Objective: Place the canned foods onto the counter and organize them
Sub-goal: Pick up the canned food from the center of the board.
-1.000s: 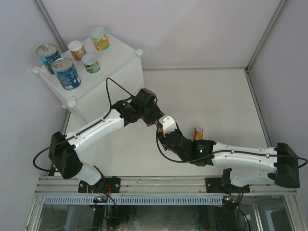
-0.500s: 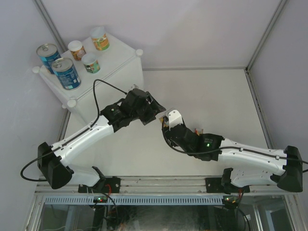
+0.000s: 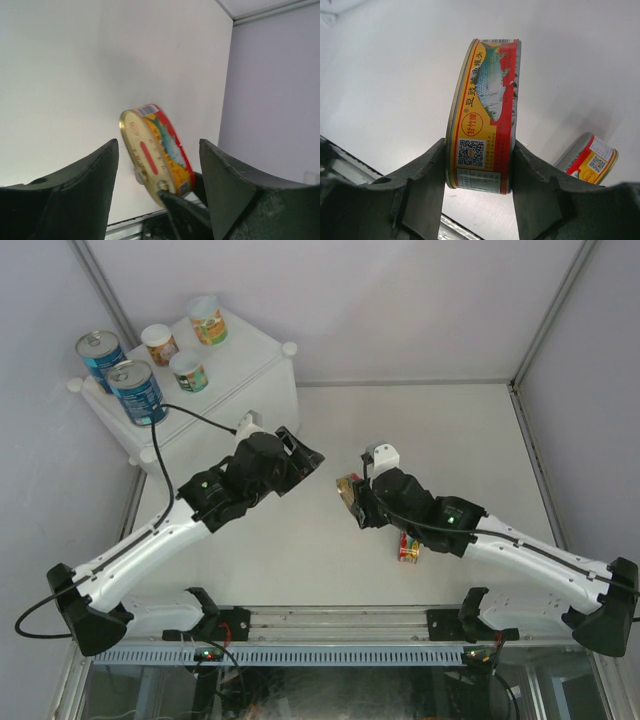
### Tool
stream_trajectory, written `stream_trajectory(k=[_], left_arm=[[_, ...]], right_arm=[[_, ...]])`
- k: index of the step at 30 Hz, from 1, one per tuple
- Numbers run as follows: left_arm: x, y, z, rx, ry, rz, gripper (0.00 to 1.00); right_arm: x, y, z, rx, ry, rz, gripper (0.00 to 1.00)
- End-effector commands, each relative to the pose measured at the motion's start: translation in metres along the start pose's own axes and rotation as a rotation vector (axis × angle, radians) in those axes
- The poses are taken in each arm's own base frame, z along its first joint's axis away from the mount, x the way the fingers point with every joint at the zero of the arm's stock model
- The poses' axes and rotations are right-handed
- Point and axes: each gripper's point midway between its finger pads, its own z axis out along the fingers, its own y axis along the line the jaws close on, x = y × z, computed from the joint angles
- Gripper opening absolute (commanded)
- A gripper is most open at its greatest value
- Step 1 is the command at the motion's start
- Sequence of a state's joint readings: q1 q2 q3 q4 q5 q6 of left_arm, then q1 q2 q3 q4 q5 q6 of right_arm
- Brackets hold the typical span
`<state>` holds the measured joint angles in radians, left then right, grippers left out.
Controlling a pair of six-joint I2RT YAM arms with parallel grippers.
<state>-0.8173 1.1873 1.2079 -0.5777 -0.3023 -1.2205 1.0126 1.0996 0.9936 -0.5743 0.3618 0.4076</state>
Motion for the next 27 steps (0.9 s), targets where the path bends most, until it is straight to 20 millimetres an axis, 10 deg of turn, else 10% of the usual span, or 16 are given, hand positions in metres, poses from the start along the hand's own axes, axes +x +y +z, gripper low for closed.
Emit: stream_trajectory(k=[1, 13, 27], left_arm=[[-0.030, 0.006, -0.027, -0.024, -0.167, 0.123, 0.70], [-0.056, 0.064, -0.090, -0.026, -0.402, 0.227, 0.69], [-0.049, 0.109, -0.098, -0.075, -0.400, 0.367, 0.68]], right_arm=[[-0.075, 0.022, -0.032, -0.141, -0.191, 0.160, 0.00], [-0.158, 0.041, -0.056, -0.289, -0.298, 0.305, 0.00], [-0.236, 0.070, -0.051, -0.457, -0.369, 0.427, 0.00]])
